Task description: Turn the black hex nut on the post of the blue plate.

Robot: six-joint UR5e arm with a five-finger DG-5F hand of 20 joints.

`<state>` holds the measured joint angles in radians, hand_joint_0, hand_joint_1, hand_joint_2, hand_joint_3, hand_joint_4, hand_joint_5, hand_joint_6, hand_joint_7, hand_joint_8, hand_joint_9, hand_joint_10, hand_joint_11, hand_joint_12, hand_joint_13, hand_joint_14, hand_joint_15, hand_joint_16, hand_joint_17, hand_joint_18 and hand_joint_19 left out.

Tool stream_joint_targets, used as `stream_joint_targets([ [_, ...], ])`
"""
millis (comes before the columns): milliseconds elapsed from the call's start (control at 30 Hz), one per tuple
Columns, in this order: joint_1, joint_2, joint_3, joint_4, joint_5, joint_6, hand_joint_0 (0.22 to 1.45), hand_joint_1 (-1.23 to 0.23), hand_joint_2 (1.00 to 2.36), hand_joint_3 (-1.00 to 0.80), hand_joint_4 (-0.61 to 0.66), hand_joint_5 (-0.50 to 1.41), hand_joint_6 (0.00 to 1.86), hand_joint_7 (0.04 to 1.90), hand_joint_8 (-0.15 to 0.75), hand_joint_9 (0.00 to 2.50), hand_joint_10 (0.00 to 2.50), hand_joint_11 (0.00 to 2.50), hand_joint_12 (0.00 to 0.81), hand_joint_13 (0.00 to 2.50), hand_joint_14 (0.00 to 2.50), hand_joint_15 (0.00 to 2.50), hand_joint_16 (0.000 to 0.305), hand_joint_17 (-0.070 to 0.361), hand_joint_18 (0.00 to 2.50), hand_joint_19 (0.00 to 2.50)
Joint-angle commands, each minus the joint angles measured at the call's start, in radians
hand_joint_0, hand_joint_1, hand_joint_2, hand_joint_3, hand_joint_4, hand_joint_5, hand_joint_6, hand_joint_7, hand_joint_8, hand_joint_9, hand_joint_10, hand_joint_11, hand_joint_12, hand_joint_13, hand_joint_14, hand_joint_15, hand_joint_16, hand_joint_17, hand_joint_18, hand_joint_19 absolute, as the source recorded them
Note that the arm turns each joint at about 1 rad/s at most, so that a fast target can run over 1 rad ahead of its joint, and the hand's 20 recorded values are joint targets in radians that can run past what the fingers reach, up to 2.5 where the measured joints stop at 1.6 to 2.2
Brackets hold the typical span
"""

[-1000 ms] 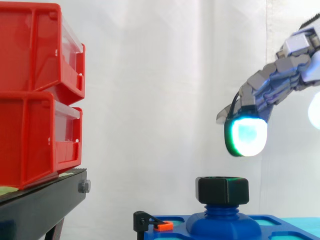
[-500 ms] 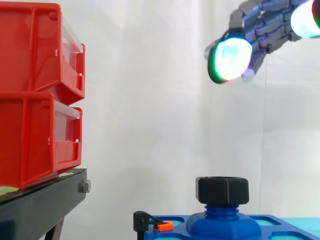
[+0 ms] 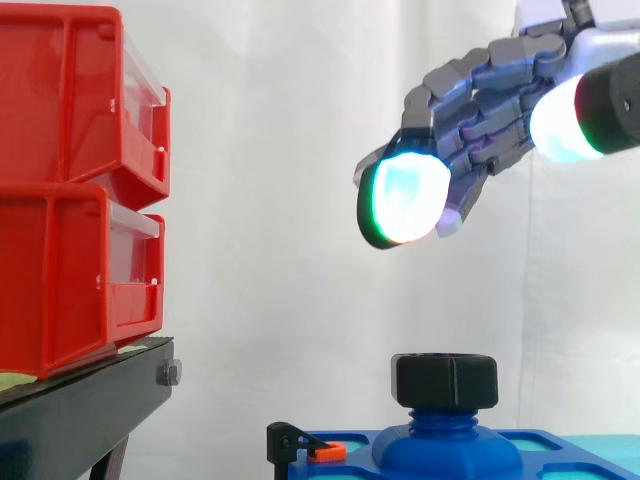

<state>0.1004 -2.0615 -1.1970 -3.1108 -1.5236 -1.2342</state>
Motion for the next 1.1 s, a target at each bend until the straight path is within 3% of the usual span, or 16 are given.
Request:
stream_joint_targets([
  [0,0.002,-0.017,0.000,0.011,-0.004,0.001,0.47,-0.51,1.00,-0.50,0.26,-0.21,0.50,0.93,0.268,0.28,0.00,0.06,0.352,0.35,0.01,0.13,0.055,0.123,0.41,0.57],
  [633,0.008,-0.046,-0.001,0.032,-0.013,-0.001,0.48,-0.49,1.00,-0.50,0.26,-0.21,0.50,0.92,0.265,0.30,0.00,0.07,0.349,0.36,0.01,0.13,0.054,0.121,0.42,0.58],
  [733,0.007,-0.060,-0.001,0.066,-0.024,0.001,0.50,-0.50,1.00,-0.50,0.24,-0.21,0.50,0.90,0.258,0.30,0.00,0.06,0.341,0.35,0.01,0.13,0.052,0.117,0.41,0.58],
  [1067,-0.004,-0.062,-0.001,0.093,-0.044,-0.001,0.58,-0.73,1.02,-0.34,0.09,-0.27,0.50,0.79,0.202,0.15,0.00,0.03,0.327,0.21,0.00,0.10,0.051,0.114,0.28,0.54],
])
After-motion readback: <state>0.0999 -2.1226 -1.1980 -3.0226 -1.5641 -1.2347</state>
